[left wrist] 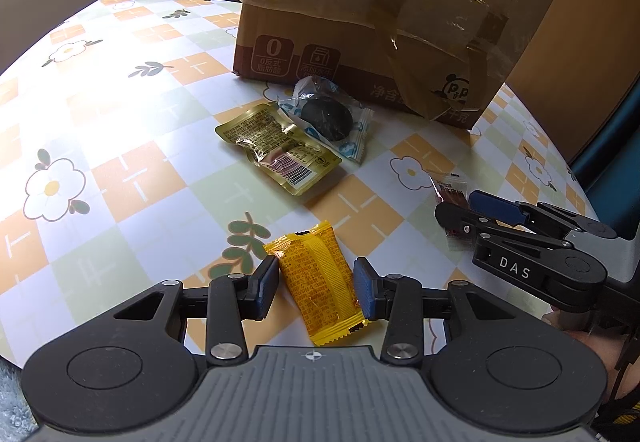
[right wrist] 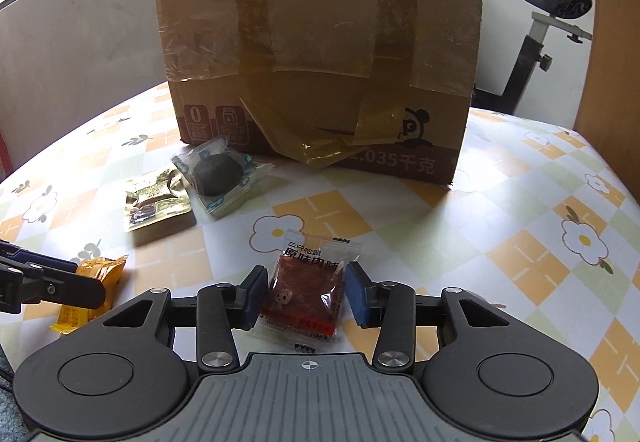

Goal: Organize snacks
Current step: 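Close left tool on yellow wrapped cake while right tool grasps red meat packet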

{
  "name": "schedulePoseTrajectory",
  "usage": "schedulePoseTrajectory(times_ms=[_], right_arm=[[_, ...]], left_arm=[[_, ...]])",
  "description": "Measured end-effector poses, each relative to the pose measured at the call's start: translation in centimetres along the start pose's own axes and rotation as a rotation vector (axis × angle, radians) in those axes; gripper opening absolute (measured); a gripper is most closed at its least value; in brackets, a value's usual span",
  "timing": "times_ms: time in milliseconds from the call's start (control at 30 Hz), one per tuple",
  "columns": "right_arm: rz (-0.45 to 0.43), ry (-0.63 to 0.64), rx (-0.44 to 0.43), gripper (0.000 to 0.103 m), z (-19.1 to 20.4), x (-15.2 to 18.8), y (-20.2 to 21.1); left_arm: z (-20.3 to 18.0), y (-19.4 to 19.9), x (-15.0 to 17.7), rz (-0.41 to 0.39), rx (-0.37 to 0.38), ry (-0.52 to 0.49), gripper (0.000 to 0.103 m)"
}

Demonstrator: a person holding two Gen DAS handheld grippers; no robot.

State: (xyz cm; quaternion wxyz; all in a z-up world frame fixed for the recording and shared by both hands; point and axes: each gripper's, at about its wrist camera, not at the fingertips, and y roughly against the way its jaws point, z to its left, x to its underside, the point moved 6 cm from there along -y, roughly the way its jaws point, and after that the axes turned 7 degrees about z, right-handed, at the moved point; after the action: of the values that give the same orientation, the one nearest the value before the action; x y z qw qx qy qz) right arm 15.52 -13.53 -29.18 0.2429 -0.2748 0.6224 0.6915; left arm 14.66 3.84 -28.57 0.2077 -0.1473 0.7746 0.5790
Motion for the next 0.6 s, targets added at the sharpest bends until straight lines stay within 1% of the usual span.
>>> schedulePoseTrajectory(times_ms=[167, 200, 233, 267, 367, 500, 600], right_arm=[[-0.037, 0.004, -0.004, 0.039, 0.01, -0.07, 0.46], [-0.041, 0.001, -0.007, 0.039, -0.05, -0.08, 0.53], [-0.045, -0.002, -0.008, 0.039, -0.11, -0.09, 0.59], [-0.049, -0.004, -0.009, 0.039, -0.15, -0.13, 0.63], [-0.052, -0.007, -0.014, 0.039, -0.12, -0.2, 0.63], [-0.049, -0.005, -0.017, 0.039, -0.02, -0.2, 0.57], [-0.047, -0.006, -0.018, 0.039, 0.01, -0.15, 0.54]], left_arm=[[0.06, 0.06, 0.02, -0.004, 0.001, 0.011, 0.042], [0.11, 0.08, 0.01, -0.006, 0.003, 0.014, 0.04], [0.22, 0.15, -0.03, -0.012, -0.002, 0.02, 0.036], [0.31, 0.24, -0.09, -0.019, -0.002, 0.028, 0.036], [0.58, 0.25, -0.16, -0.022, -0.006, 0.046, 0.035], [0.38, 0.23, -0.14, -0.025, -0.014, 0.044, 0.035], [0.44, 0.18, -0.31, -0.036, -0.039, 0.035, 0.035]])
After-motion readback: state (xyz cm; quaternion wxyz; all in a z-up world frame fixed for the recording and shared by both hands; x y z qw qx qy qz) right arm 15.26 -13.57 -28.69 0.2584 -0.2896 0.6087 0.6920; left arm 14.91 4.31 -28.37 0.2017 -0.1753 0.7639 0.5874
